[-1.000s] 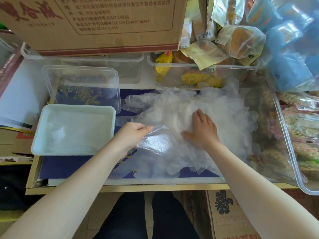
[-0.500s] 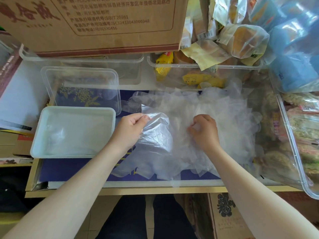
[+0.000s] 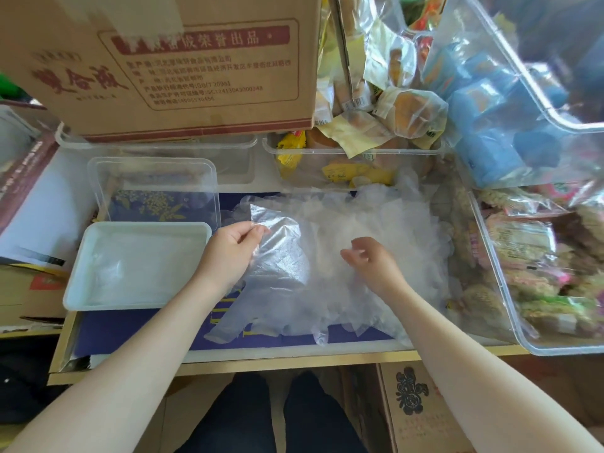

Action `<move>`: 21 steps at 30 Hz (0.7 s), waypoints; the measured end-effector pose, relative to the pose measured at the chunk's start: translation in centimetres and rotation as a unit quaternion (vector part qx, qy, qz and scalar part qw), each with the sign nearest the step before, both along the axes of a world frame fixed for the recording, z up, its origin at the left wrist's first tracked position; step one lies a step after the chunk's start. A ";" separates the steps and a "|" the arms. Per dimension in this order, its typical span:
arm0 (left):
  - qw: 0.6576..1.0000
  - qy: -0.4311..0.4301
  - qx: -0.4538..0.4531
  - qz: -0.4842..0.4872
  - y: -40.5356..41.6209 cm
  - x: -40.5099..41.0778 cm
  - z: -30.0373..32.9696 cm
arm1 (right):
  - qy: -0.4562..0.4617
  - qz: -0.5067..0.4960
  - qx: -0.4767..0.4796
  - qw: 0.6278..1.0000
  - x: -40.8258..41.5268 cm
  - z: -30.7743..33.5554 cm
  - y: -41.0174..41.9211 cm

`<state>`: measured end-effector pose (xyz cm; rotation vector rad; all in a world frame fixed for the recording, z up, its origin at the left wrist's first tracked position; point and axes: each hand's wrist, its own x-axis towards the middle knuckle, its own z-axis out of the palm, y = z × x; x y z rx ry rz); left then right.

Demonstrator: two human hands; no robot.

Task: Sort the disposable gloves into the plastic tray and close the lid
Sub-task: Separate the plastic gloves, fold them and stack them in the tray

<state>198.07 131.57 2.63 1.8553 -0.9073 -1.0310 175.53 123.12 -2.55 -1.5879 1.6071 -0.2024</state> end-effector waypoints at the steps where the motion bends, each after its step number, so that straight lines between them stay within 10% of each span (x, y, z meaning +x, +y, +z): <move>1: 1.000 -0.020 -0.001 0.002 0.1 0.0 0.0 | 0.033 0.024 -0.023 0.999 0.4 -0.3 -0.1; 13: 0.987 -0.138 0.013 0.079 3.1 3.8 -1.8 | 0.093 0.069 -0.050 0.992 5.3 -2.7 0.9; 17: 0.989 -0.122 -0.002 0.080 3.6 3.6 -1.3 | -0.133 -0.090 0.014 0.987 5.0 -1.0 0.8; 21: 0.990 -0.102 -0.024 0.093 2.9 2.6 0.5 | -0.428 -0.198 0.128 0.872 3.1 3.4 -0.5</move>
